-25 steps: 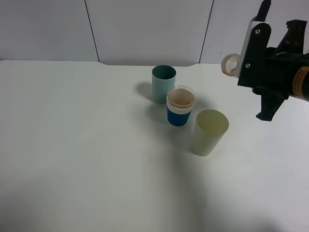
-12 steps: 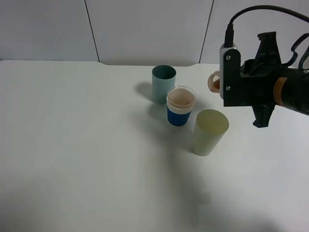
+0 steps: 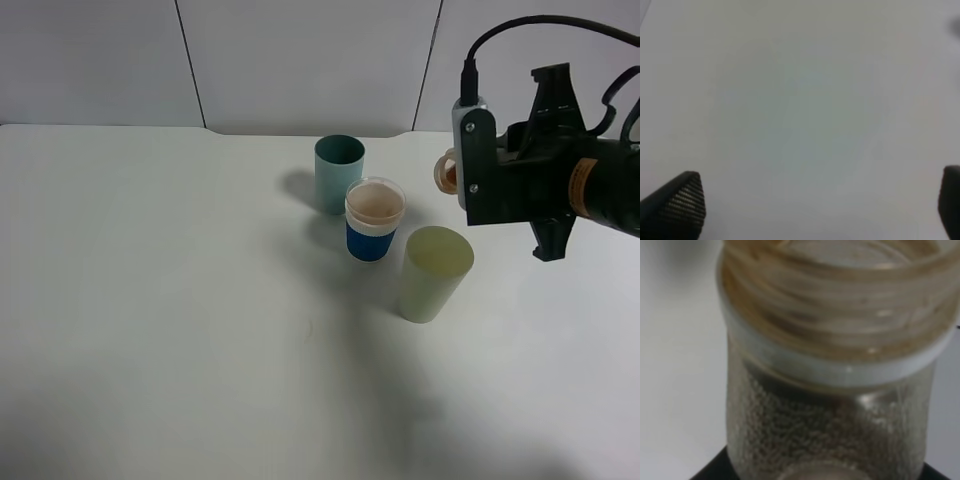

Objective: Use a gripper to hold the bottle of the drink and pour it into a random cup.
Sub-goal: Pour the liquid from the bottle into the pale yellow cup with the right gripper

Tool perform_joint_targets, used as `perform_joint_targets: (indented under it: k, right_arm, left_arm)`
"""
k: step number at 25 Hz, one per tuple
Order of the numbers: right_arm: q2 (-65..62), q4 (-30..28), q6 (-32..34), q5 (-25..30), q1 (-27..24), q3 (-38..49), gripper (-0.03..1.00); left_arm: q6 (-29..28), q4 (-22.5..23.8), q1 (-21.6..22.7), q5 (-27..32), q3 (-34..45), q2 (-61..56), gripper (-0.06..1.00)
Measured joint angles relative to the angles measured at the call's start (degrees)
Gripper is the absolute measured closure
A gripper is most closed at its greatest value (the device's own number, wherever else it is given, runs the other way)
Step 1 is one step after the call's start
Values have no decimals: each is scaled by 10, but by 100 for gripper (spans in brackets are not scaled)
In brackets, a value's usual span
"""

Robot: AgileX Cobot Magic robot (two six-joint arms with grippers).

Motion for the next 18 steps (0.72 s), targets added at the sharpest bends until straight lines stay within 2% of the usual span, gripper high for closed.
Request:
perform_joint_targets:
  k: [18]
  right_arm:
    - [0,0,-83,16,0,0,62]
  left_arm:
    - [0,0,0,0,0,0,2]
